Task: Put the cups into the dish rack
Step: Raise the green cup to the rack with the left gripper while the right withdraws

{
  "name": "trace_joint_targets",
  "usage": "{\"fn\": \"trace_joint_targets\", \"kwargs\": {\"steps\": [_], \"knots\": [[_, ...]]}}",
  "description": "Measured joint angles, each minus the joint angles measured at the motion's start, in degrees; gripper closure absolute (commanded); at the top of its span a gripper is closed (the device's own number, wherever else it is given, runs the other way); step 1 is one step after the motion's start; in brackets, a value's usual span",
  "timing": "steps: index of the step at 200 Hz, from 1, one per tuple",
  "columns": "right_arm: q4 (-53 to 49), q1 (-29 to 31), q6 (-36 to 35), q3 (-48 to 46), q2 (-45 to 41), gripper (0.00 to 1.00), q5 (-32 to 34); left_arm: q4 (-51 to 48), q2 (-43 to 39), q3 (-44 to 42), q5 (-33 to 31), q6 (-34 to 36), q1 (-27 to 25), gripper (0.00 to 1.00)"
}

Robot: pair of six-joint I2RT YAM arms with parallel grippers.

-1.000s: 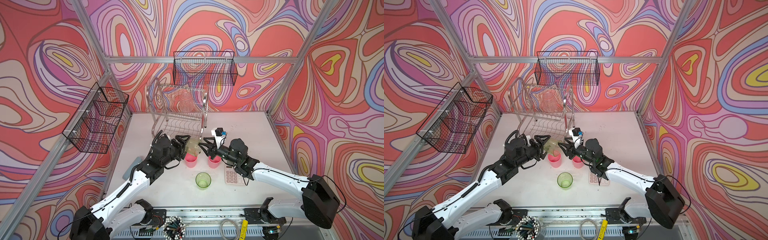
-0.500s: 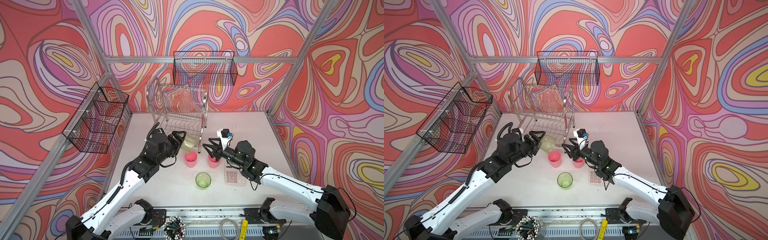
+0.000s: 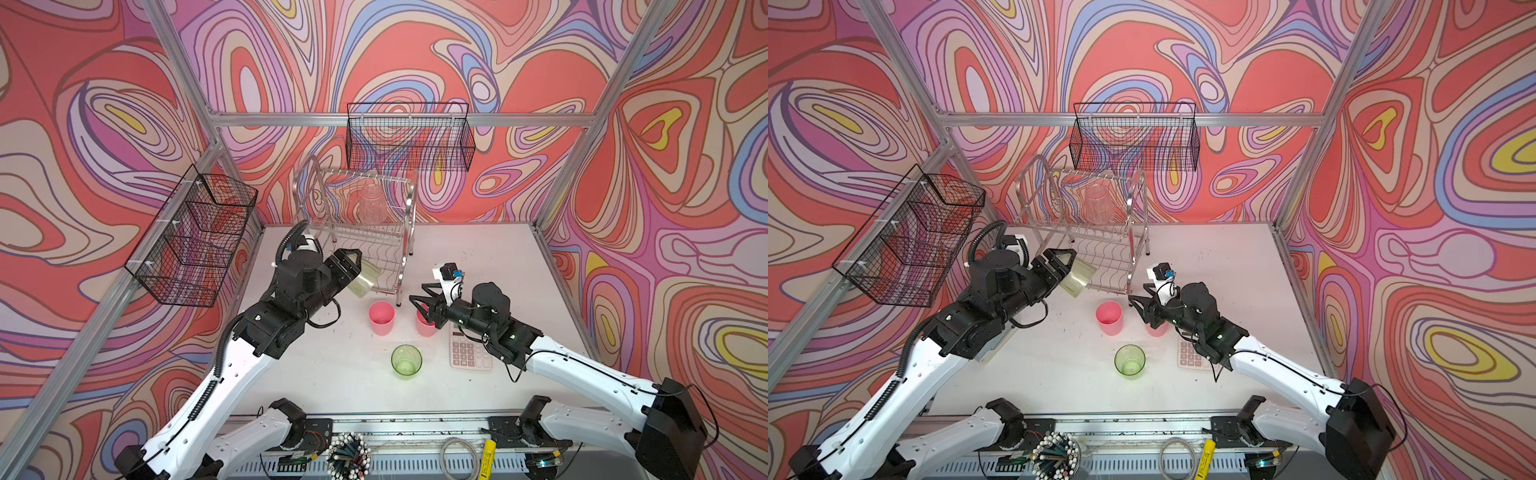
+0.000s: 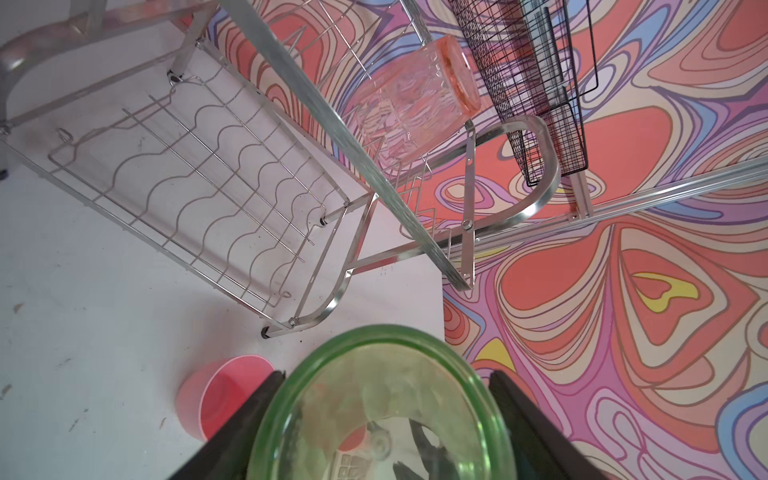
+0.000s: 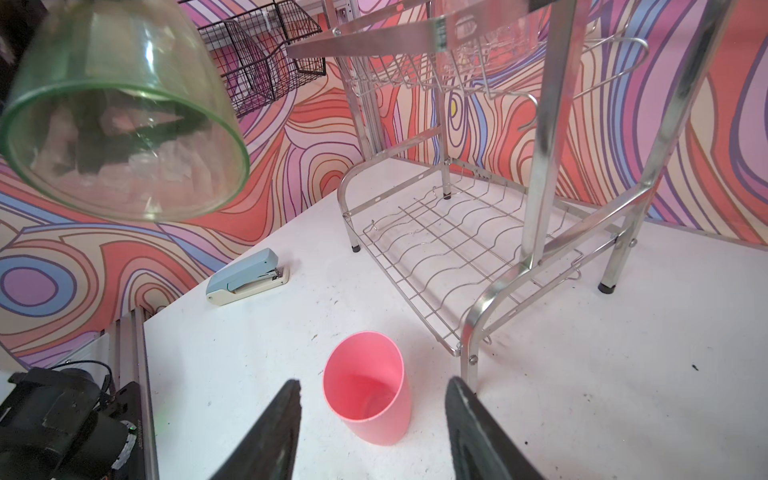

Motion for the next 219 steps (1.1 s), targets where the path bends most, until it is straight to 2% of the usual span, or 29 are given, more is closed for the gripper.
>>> {"fn": "trace_joint_targets", "kwargs": {"steps": [39, 97, 125, 219], "knots": [[-2.2, 0.0, -1.0, 1.5, 0.0, 0.42, -0.3, -4.2, 3.4, 9.1, -2.8, 7.3, 0.9, 0.43], [-4.3, 0.0, -4.1, 7.5, 1.0, 0.42, -2.2, -8.2, 12.9, 25.2, -2.2, 19.8, 9.2, 0.43], [-4.2, 0.0, -4.8, 9.2, 1.6, 0.42, -3.5, -8.8, 18.4, 31.7, -2.1, 26.5, 11.3, 0.43], [-6.5, 0.0, -9.2, 16.4, 7.7, 0.42, -7.4, -3.6, 32.3, 38.7, -1.6, 45.2, 14.0, 0.41]]}}
